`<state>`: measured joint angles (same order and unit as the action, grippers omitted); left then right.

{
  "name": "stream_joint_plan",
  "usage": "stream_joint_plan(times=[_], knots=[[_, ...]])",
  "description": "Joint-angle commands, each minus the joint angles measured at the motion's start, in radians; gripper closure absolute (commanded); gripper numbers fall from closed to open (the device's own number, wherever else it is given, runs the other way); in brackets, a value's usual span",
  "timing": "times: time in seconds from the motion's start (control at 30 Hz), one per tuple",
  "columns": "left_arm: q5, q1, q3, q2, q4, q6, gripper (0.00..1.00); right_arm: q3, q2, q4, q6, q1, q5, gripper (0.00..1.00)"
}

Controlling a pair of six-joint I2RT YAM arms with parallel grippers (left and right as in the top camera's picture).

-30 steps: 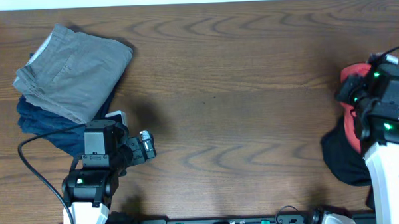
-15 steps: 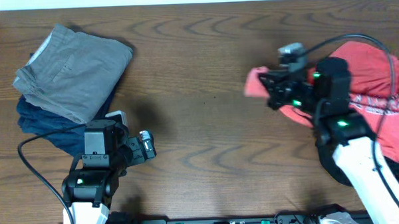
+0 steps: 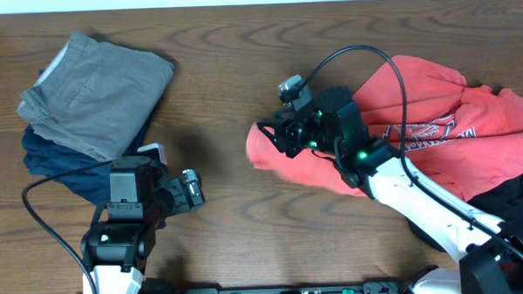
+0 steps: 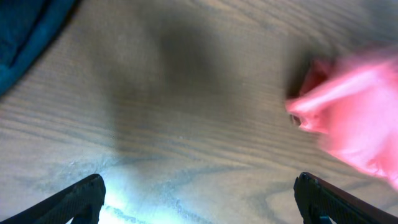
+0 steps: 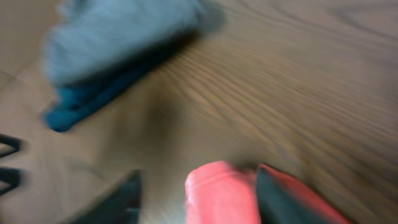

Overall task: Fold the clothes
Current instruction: 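Drag the red t-shirt leftward toward table center with the right gripper, then grasp the t-shirt's left edge with the left gripper and pull left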

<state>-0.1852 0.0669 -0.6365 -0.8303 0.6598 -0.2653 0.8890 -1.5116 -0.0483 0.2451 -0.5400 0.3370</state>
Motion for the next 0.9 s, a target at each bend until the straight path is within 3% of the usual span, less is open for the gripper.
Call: stream_joint_plan(times=[0.0,0.13,0.37,0.47,0.67,0.87], knots=[[-0.010,-0.005,-0.020,0.000,-0.013,0.000,0.02,0.006,0.047,0.048,0.005,0.057,-0.178,0.16],[-0.011,-0.005,-0.020,0.000,-0.017,-0.024,0.02,0.006,0.158,0.190,0.005,0.188,-0.237,0.01],[-0.229,-0.002,-0.019,-0.033,-0.111,-0.099,0.02,0.006,0.353,0.721,0.173,0.547,-0.401,0.01],[-0.273,0.015,-0.019,-0.086,-0.148,-0.169,0.02,0.006,0.368,0.860,0.193,0.699,-0.411,0.01],[-0.279,0.152,-0.018,-0.257,-0.240,-0.288,0.02,0.006,0.366,0.947,0.174,0.883,-0.408,0.01],[-0.278,0.351,-0.018,-0.465,-0.421,-0.450,0.02,0.006,0.366,0.961,0.165,0.908,-0.408,0.01]])
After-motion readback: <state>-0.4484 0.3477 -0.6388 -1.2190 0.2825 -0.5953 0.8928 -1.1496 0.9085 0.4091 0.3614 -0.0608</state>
